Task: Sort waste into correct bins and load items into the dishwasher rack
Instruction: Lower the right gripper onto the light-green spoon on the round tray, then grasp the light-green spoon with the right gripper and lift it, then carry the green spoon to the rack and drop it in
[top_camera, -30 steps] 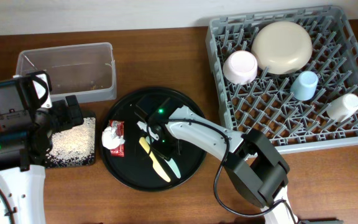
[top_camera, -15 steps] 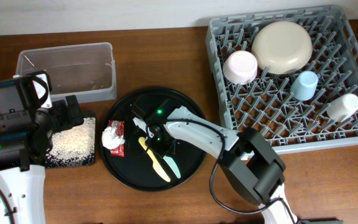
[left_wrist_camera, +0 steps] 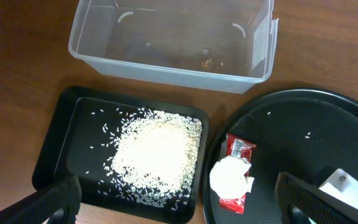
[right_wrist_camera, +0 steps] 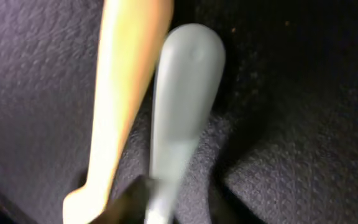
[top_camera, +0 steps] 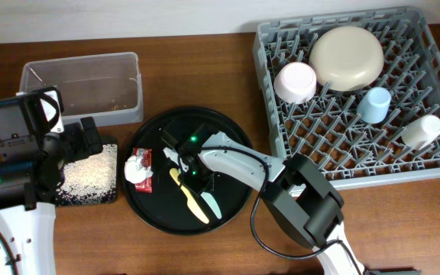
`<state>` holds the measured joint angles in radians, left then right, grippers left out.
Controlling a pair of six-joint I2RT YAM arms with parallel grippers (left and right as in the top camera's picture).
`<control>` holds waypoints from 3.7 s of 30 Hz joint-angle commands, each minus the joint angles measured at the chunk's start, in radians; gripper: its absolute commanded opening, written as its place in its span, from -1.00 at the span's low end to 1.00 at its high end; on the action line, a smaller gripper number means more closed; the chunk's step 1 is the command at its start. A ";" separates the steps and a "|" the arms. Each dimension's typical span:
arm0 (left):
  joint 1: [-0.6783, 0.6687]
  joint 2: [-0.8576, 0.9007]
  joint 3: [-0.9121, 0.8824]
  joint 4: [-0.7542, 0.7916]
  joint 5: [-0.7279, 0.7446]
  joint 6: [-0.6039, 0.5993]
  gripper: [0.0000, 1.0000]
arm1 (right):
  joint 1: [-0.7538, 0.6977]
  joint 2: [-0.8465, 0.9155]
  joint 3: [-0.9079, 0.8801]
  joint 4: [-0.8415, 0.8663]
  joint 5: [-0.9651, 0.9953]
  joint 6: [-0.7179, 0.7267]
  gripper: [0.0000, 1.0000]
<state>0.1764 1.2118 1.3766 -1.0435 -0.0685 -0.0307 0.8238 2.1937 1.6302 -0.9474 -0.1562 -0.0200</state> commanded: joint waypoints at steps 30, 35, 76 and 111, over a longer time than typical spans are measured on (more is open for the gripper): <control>0.003 -0.003 0.010 0.001 -0.007 0.001 0.99 | 0.001 0.021 0.109 -0.114 0.017 -0.062 -0.16; 0.003 -0.003 0.010 0.001 -0.007 0.001 0.99 | 0.001 0.021 0.051 -0.046 0.002 -0.058 0.11; 0.003 -0.003 0.010 0.001 -0.007 0.001 0.99 | -0.133 -0.037 0.356 -0.203 0.092 0.153 -0.64; 0.003 -0.003 0.010 0.001 -0.007 0.001 0.99 | -0.628 -0.060 0.396 -0.440 0.169 0.181 -0.63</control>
<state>0.1764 1.2118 1.3766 -1.0439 -0.0685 -0.0307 0.1802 2.1624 2.0693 -1.3861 0.0036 0.1867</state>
